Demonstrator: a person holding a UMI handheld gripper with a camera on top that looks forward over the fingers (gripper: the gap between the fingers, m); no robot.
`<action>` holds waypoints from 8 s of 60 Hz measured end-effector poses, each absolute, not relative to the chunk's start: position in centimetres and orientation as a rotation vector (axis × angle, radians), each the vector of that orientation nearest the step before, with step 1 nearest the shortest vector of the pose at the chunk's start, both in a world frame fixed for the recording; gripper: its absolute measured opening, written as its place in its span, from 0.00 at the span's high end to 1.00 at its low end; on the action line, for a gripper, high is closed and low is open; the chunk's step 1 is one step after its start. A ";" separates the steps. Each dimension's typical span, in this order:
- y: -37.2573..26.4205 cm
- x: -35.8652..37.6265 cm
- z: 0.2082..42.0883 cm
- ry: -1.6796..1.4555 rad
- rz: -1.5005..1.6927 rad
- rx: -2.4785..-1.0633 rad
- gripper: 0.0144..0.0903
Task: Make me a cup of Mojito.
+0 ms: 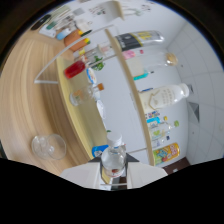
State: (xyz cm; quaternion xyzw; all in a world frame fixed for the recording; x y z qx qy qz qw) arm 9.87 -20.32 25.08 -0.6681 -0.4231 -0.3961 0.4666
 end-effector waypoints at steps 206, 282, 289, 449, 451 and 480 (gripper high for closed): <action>-15.6 -15.3 39.5 -0.012 0.031 -1.715 0.05; -18.6 -13.9 42.5 -0.033 0.122 -1.643 0.52; -20.5 -11.5 38.5 -0.027 0.106 -1.674 0.52; -18.1 -7.6 14.8 0.128 0.173 -1.790 0.52; -18.1 -7.9 13.6 0.110 0.163 -1.808 0.52; -19.3 -9.5 7.4 -0.021 0.096 -1.879 0.50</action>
